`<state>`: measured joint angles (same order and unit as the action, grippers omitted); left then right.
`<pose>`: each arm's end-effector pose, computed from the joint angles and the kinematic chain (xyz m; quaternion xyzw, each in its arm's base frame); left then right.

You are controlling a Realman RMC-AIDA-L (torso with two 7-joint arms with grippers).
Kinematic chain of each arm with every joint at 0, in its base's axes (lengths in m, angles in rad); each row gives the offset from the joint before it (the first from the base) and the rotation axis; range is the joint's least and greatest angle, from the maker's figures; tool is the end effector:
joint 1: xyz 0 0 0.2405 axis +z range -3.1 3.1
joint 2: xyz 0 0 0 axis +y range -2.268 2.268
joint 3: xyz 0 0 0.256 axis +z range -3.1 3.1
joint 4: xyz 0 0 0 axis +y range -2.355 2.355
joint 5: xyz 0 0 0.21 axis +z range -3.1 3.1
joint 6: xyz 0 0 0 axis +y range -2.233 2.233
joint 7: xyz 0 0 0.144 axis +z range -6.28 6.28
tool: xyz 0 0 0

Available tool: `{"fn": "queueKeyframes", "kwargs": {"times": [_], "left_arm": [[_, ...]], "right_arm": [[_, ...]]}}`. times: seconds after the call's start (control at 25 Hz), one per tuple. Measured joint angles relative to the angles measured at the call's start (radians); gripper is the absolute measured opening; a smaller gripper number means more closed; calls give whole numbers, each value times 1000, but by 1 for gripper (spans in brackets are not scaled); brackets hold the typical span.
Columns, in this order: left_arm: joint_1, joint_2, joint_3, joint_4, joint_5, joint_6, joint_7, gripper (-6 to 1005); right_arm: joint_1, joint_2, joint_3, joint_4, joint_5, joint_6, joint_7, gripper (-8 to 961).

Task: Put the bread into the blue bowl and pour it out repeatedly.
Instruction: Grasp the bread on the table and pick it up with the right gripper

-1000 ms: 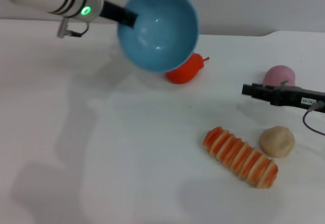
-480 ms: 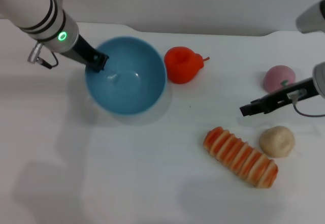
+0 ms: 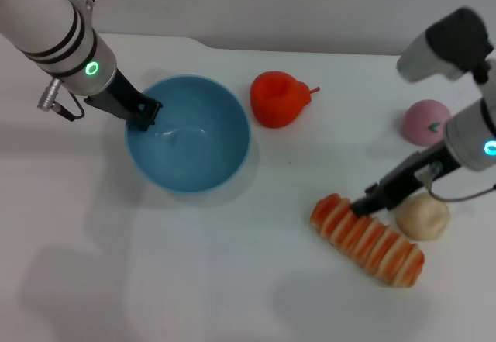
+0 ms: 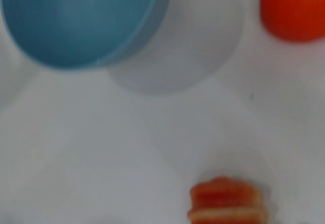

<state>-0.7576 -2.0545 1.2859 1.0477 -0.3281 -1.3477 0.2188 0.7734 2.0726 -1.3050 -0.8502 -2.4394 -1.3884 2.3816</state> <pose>-0.2122 0.4073 0.0089 -0.7998 -0.4889 0.1756 0.3008 0.2002 0.3721 -0.0496 -0.9216 0.3537 -0.1375 0.0813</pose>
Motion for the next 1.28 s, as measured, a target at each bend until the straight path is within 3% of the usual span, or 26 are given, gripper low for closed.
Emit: {"fn": "queueKeyframes", "kwargs": {"times": [0.12, 0.32, 1.28], "left_arm": [[-3, 0, 2, 0, 0, 3, 3, 1], [-13, 0, 11, 0, 2, 13, 5, -1], [-14, -3, 13, -3, -4, 30, 7, 1]], "right_arm": [[-5, 1, -36, 20, -2, 5, 16, 393], [-4, 2, -81, 69, 2, 22, 39, 546], [3, 9, -223, 117, 30, 156, 84, 542]]}}
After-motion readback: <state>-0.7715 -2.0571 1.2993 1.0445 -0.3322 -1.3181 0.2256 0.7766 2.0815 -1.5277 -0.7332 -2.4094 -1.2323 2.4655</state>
